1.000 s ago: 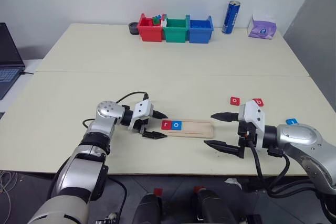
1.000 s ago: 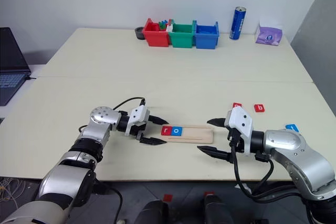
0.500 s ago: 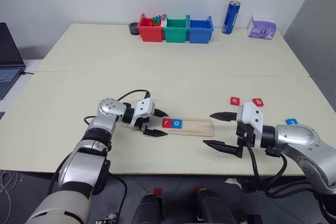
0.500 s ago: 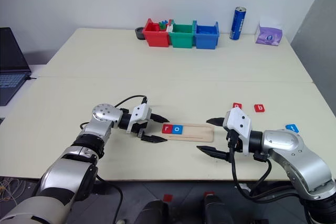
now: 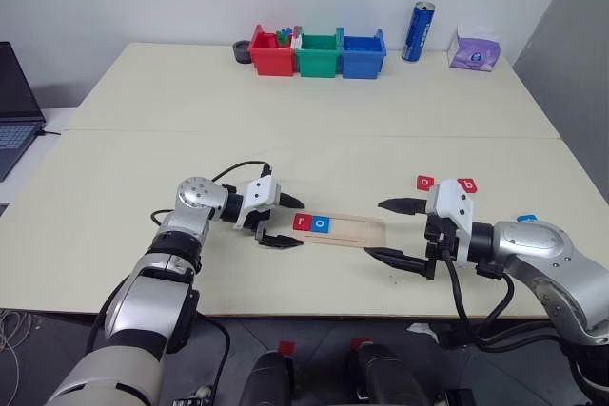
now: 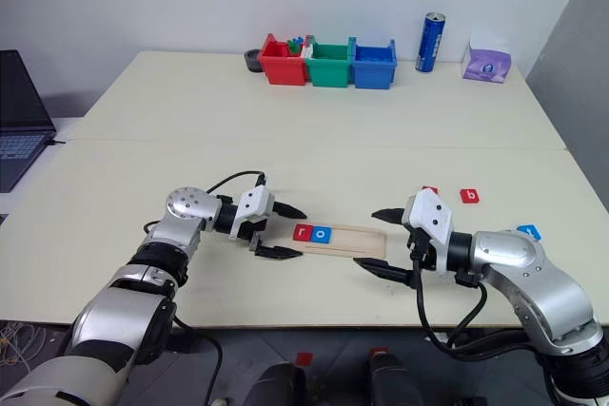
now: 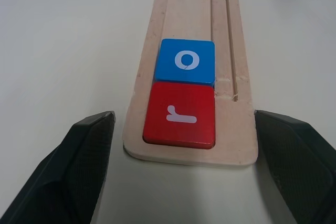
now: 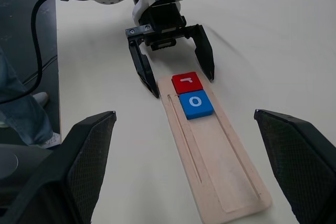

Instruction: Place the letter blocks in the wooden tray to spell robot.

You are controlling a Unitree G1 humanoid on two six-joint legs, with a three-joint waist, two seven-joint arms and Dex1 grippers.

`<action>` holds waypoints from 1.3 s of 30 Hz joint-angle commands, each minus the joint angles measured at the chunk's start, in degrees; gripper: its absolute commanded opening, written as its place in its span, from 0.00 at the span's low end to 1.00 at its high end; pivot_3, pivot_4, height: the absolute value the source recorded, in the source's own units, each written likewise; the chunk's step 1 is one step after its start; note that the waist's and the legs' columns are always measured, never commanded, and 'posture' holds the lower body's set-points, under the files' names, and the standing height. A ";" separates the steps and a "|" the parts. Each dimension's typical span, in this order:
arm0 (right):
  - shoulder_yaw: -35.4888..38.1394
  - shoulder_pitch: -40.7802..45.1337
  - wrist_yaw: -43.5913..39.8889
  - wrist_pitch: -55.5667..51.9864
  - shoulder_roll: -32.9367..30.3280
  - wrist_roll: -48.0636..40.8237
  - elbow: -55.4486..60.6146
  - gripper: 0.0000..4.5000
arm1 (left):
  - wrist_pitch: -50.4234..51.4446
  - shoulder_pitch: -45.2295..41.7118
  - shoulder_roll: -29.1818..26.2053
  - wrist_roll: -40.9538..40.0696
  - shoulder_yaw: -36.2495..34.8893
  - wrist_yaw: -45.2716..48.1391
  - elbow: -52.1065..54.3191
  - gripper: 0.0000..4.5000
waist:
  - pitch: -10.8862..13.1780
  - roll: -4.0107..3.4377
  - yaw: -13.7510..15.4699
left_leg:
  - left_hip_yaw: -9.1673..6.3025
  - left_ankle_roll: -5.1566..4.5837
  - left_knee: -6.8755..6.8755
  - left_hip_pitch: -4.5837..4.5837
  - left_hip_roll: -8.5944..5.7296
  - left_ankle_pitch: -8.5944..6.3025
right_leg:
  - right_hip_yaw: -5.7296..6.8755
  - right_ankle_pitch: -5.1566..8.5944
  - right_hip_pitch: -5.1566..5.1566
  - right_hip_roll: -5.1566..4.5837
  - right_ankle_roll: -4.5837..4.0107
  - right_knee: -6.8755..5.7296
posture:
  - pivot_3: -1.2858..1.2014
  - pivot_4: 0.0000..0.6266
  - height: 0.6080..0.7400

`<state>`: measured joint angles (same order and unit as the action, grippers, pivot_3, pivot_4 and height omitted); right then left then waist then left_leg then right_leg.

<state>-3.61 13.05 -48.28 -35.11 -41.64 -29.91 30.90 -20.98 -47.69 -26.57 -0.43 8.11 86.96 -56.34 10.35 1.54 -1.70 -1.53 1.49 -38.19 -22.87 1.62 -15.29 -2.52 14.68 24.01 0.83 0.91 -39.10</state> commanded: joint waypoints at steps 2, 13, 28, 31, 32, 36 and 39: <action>2.28 0.12 2.22 -0.63 0.61 -0.60 1.28 1.00 | 5.83 1.51 -2.39 -3.90 -0.84 3.10 10.65 0.99 | 0.00 0.00 0.03 | -0.01 0.00 0.00 -0.02 0.00 0.00 | 0.01 -0.03 0.01 0.00 -0.06 0.01 | 0.52 0.24 1.00; 12.60 -5.73 19.25 -8.84 3.40 2.79 -0.21 1.00 | 24.26 6.10 -3.00 -12.54 -4.91 -5.67 34.78 0.99 | 0.00 0.00 0.22 | -0.02 0.01 -0.01 -0.02 -0.02 0.00 | -0.01 -0.03 -0.01 -0.06 -0.05 0.01 | 0.52 0.24 1.00; 12.72 5.01 41.70 -4.79 15.79 19.45 -23.01 1.00 | 37.49 18.68 7.05 -14.90 0.05 -26.16 58.57 0.99 | -0.05 -0.10 -0.01 | 0.10 0.03 0.03 0.06 -0.01 0.02 | -0.17 -0.04 0.02 -0.04 -0.07 -0.09 | 0.52 0.24 1.00; 12.75 7.25 41.76 -3.51 16.29 20.35 -26.96 1.00 | 38.16 19.04 7.19 -15.19 0.73 -27.10 59.71 0.99 | -0.06 -0.10 -0.01 | 0.09 0.03 0.04 0.05 -0.01 0.02 | -0.16 -0.05 0.02 -0.04 -0.08 -0.06 | 0.52 0.24 1.00; 12.91 7.90 41.94 -3.20 16.44 20.67 -28.19 1.00 | 38.36 19.27 7.11 -15.35 0.92 -27.26 60.16 0.99 | -0.06 -0.11 0.00 | 0.10 0.03 0.04 0.05 -0.02 0.02 | -0.17 -0.05 0.02 -0.05 -0.08 -0.05 | 0.52 0.24 1.00; 13.27 9.82 42.09 -1.81 16.66 21.53 -32.34 1.00 | 38.88 20.03 6.60 -15.74 1.34 -27.86 61.54 0.99 | -0.06 -0.11 -0.01 | 0.11 0.03 0.06 0.05 -0.02 0.02 | -0.17 -0.05 0.02 -0.06 -0.08 -0.03 | 0.52 0.24 1.00; 13.66 10.76 42.12 -0.95 17.02 21.65 -34.85 1.00 | 39.23 20.27 6.25 -15.98 1.51 -28.21 62.14 0.99 | -0.06 -0.11 -0.01 | 0.10 0.03 0.06 0.05 -0.02 0.02 | -0.17 -0.05 0.02 -0.06 -0.09 -0.03 | 0.52 0.24 1.00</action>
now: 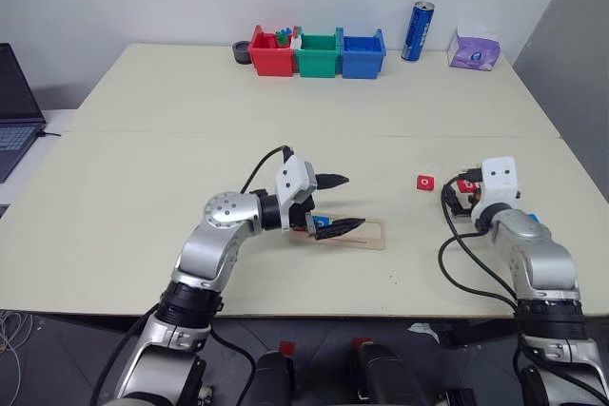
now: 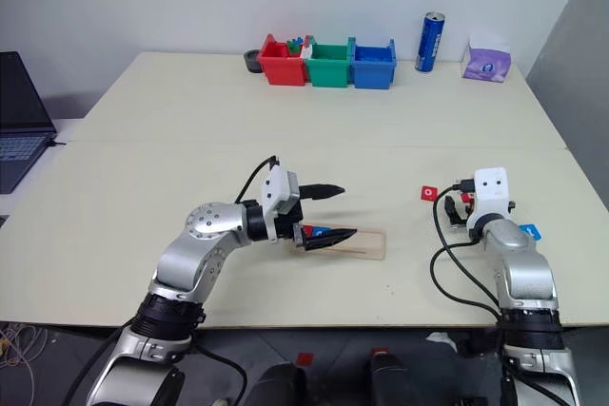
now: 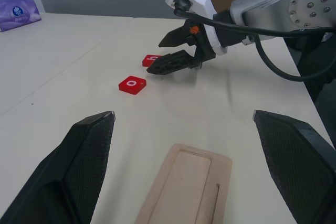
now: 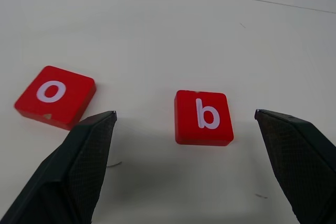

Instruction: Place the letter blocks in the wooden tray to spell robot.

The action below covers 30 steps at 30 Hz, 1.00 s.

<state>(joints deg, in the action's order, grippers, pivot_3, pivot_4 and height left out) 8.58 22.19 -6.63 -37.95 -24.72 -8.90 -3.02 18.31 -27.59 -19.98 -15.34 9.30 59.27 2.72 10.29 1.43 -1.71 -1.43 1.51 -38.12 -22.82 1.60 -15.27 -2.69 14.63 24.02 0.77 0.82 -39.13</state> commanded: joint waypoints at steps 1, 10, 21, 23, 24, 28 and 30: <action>1.57 1.79 0.44 2.18 0.22 0.65 -1.59 1.00 | 0.01 0.18 -0.38 -1.09 0.37 -0.63 3.16 0.99 | 0.00 0.00 0.00 | 0.01 0.00 0.00 0.00 0.00 0.00 | 0.00 0.00 0.00 0.00 0.00 0.00 | 0.52 0.24 1.00; 5.07 4.19 1.74 4.71 3.11 -0.30 -8.74 1.00 | 0.66 -0.18 -0.25 -1.29 0.89 -1.25 3.93 0.99 | 0.00 0.00 -0.02 | 0.02 0.00 0.00 0.02 0.00 0.00 | -0.01 0.00 -0.01 0.00 0.00 0.00 | 0.52 0.24 1.00; 5.49 4.33 2.44 5.08 3.37 -0.21 -9.60 0.46 | 1.38 -0.09 -0.34 -1.54 1.21 -1.36 4.82 1.00 | 0.00 -0.01 0.01 | 0.01 0.00 0.00 0.01 -0.01 0.00 | -0.01 0.00 -0.02 -0.02 0.00 0.02 | 0.52 0.24 1.00; 5.65 4.34 2.41 4.56 3.36 -0.44 -9.14 0.32 | 1.42 -0.09 -0.24 -1.54 1.26 -1.45 4.88 1.00 | -0.01 -0.01 0.00 | 0.02 0.00 0.00 0.01 -0.01 0.00 | -0.01 0.00 -0.02 -0.02 0.00 0.02 | 0.52 0.24 1.00; 5.67 4.28 2.37 3.94 3.34 -0.58 -8.44 0.32 | 1.42 -0.04 -0.21 -1.53 1.31 -1.48 4.96 1.00 | -0.01 -0.01 0.00 | 0.01 0.00 0.00 0.01 -0.01 0.00 | -0.01 0.00 -0.02 -0.02 0.00 0.02 | 0.52 0.24 1.00; 4.95 2.16 2.22 -5.20 3.19 -1.72 1.24 0.32 | 1.55 0.82 -0.90 -1.69 1.48 -1.05 6.21 1.00 | 0.00 -0.01 0.01 | 0.00 0.00 0.02 0.00 0.00 0.00 | 0.00 0.00 -0.02 -0.02 0.00 0.04 | 0.52 0.24 1.00; 4.29 -0.42 1.90 -13.72 2.71 -3.05 10.18 0.32 | 1.71 1.94 -2.26 -1.93 1.69 -0.08 7.74 1.00 | -0.01 -0.02 0.03 | -0.01 0.00 0.06 -0.02 0.01 0.00 | 0.00 0.00 0.01 -0.02 0.00 0.04 | 0.52 0.24 1.00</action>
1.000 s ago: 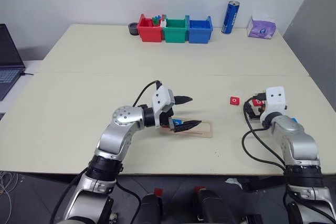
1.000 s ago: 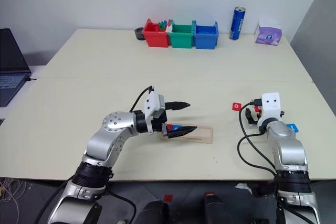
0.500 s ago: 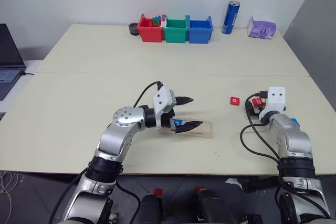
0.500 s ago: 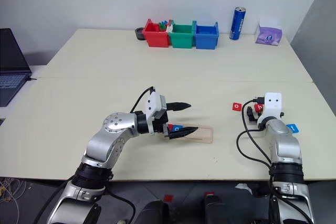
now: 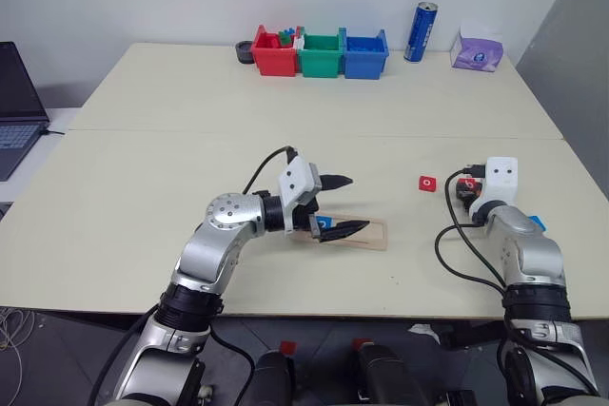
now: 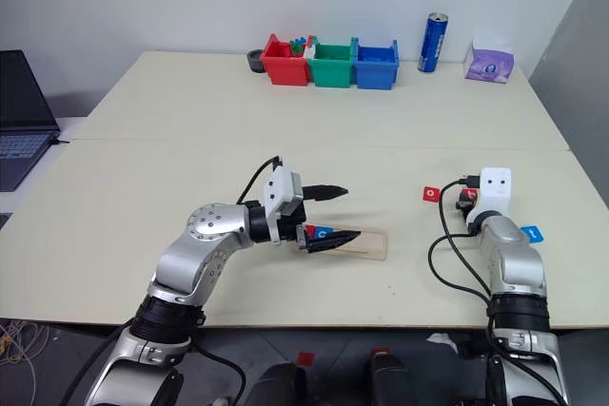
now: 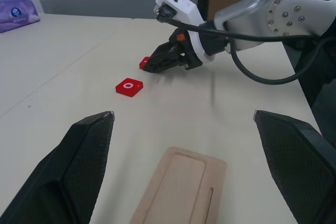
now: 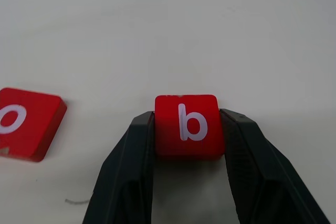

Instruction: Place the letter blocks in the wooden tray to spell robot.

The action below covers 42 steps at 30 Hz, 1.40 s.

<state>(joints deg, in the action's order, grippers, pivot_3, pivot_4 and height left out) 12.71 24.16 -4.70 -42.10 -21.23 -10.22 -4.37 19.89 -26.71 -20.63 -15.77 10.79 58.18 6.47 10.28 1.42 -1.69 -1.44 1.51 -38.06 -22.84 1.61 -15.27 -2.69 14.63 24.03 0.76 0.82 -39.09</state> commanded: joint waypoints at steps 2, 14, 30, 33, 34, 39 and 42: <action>-0.43 -5.40 -0.46 -18.77 -1.06 -3.37 21.34 0.32 | 0.38 2.61 -3.41 -2.00 0.39 2.27 5.72 1.00 | 0.00 -0.03 0.02 | -0.03 0.00 0.07 -0.01 0.02 0.00 | 0.01 0.01 0.02 0.00 -0.01 0.00 | 0.52 0.24 1.00; -1.50 -10.91 1.39 -50.40 12.36 -10.75 49.87 0.32 | 0.68 6.51 -8.07 -3.41 0.70 4.64 8.88 1.00 | -0.02 -0.06 0.07 | -0.08 0.00 0.00 0.02 0.00 0.00 | 0.08 0.20 -0.01 0.03 0.26 0.04 | 0.52 0.24 1.00; -0.36 -8.67 1.30 -50.40 8.79 -14.37 50.27 1.00 | 0.51 6.90 -7.84 -3.37 0.95 3.76 8.70 1.00 | -0.02 -0.06 -0.12 | -0.05 0.00 0.04 0.01 0.02 0.00 | 0.05 0.20 0.01 0.04 0.27 0.08 | 0.52 0.24 1.00; 1.62 -5.17 -0.14 -50.40 4.72 -16.92 50.91 1.00 | 0.11 7.30 -7.61 -3.33 1.17 3.78 8.59 1.00 | -0.01 -0.07 -0.13 | -0.05 -0.01 0.04 0.01 0.02 0.00 | 0.06 0.20 0.01 0.04 0.27 0.07 | 0.52 0.24 1.00; 1.98 -3.67 -1.29 -50.40 2.29 -17.81 50.83 1.00 | -0.04 7.51 -7.63 -3.35 1.19 3.85 8.59 1.00 | -0.01 -0.07 -0.13 | -0.05 -0.01 0.04 0.01 0.02 0.00 | 0.06 0.21 0.01 0.04 0.27 0.08 | 0.52 0.24 1.00; -2.44 -3.06 -20.53 -33.60 -15.23 -21.05 46.58 1.00 | -0.89 8.85 -8.45 -3.82 0.70 4.65 8.87 1.00 | 0.01 -0.08 0.03 | -0.08 -0.02 0.07 -0.01 0.00 -0.01 | 0.13 0.21 0.00 0.04 0.27 0.17 | 0.52 0.24 1.00; -6.35 -10.97 -39.30 -7.94 -24.11 -16.80 38.30 1.00 | -1.05 9.00 -8.59 -4.37 0.41 5.01 9.08 1.00 | 0.03 -0.02 0.05 | -0.08 -0.04 0.10 -0.01 0.01 -0.03 | 0.16 0.26 -0.04 0.04 0.24 0.23 | 0.52 0.24 1.00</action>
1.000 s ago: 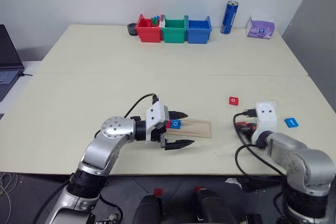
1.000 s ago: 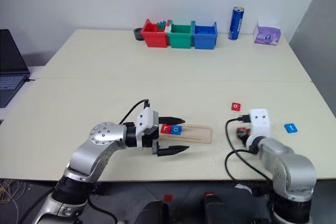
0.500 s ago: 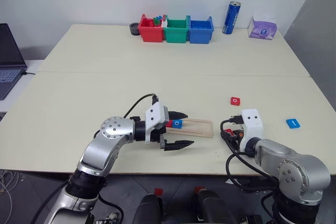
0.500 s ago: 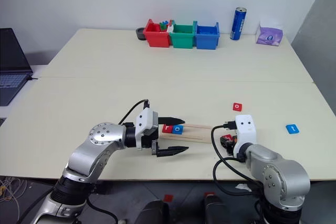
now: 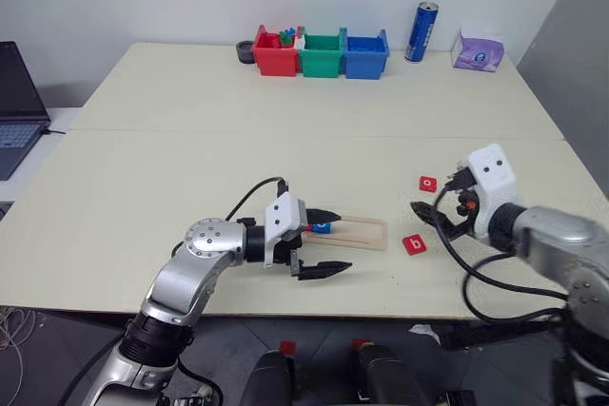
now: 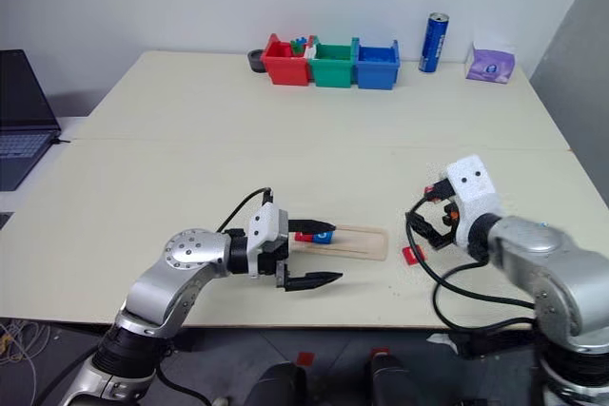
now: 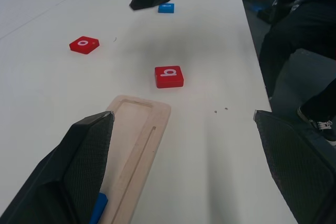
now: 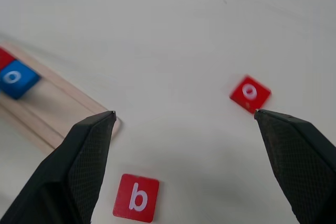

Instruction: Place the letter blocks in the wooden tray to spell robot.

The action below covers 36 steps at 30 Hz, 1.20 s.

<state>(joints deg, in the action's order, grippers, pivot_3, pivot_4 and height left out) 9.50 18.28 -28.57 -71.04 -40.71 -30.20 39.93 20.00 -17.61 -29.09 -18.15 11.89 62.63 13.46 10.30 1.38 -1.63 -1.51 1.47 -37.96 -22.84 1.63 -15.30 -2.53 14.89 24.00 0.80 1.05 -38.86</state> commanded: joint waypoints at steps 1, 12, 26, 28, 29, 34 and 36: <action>-4.67 -7.30 -20.53 29.41 -6.76 5.46 -9.64 1.00 | -1.50 -0.04 -0.10 -2.03 -0.74 0.62 2.07 1.00 | 0.01 0.02 -0.05 | 0.01 0.00 0.00 0.00 0.00 0.00 | -0.01 0.01 0.00 0.00 0.02 0.01 | 0.52 0.24 1.00; -16.74 -2.13 -38.87 66.90 -5.68 17.10 -39.35 1.00 | -1.05 0.79 -3.41 -5.34 -2.52 2.22 5.60 1.00 | 0.06 0.02 -0.43 | 0.08 0.01 -0.07 0.19 0.04 0.01 | -0.12 0.00 -0.07 0.04 0.00 -0.17 | 0.52 0.24 1.00; -19.51 0.62 -43.91 74.08 -3.34 19.90 -50.49 1.00 | -0.35 1.47 -6.22 -6.86 -3.28 2.15 7.82 1.00 | 0.07 0.01 -0.01 | 0.08 0.01 -0.10 0.34 0.01 0.01 | -0.12 0.00 -0.26 -0.02 -0.01 -0.13 | 0.52 0.24 1.00; -19.42 0.44 -44.18 73.49 -3.33 19.71 -50.22 1.00 | -0.47 1.41 -6.63 -7.08 -3.61 2.27 7.70 1.00 | 0.07 0.01 -0.01 | 0.05 0.01 -0.10 0.34 0.02 0.01 | -0.09 0.01 -0.28 -0.02 -0.02 -0.13 | 0.52 0.24 1.00; -19.33 0.31 -44.33 73.18 -3.38 19.53 -49.95 0.96 | -0.54 1.33 -6.77 -7.09 -3.73 2.32 7.57 1.00 | 0.07 0.01 -0.01 | 0.06 0.01 -0.10 0.34 0.02 0.01 | -0.10 0.01 -0.28 -0.02 -0.02 -0.13 | 0.52 0.24 1.00; -18.89 0.29 -44.92 72.59 -3.51 19.28 -50.28 0.63 | -0.88 0.99 -6.70 -6.71 -3.56 1.95 7.11 1.00 | 0.07 0.01 -0.01 | 0.05 0.01 -0.11 0.40 0.01 0.01 | -0.09 0.01 -0.35 -0.03 -0.02 -0.12 | 0.52 0.24 1.00; -18.68 0.40 -44.79 72.04 -3.48 19.16 -50.15 0.48 | -0.91 0.98 -6.73 -6.75 -3.62 1.81 7.16 1.00 | 0.07 0.01 -0.01 | 0.05 0.01 -0.10 0.42 0.02 0.01 | -0.10 0.01 -0.36 -0.03 -0.02 -0.12 | 0.52 0.24 1.00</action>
<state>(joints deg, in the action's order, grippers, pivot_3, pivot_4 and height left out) -10.31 18.51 -72.96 1.44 -43.98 -10.33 -10.94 19.84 -16.26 -35.61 -24.19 9.33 64.43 19.63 10.37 1.39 -1.64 -1.46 1.48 -38.06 -22.40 1.64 -15.29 -2.63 14.89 23.62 0.77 1.03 -38.98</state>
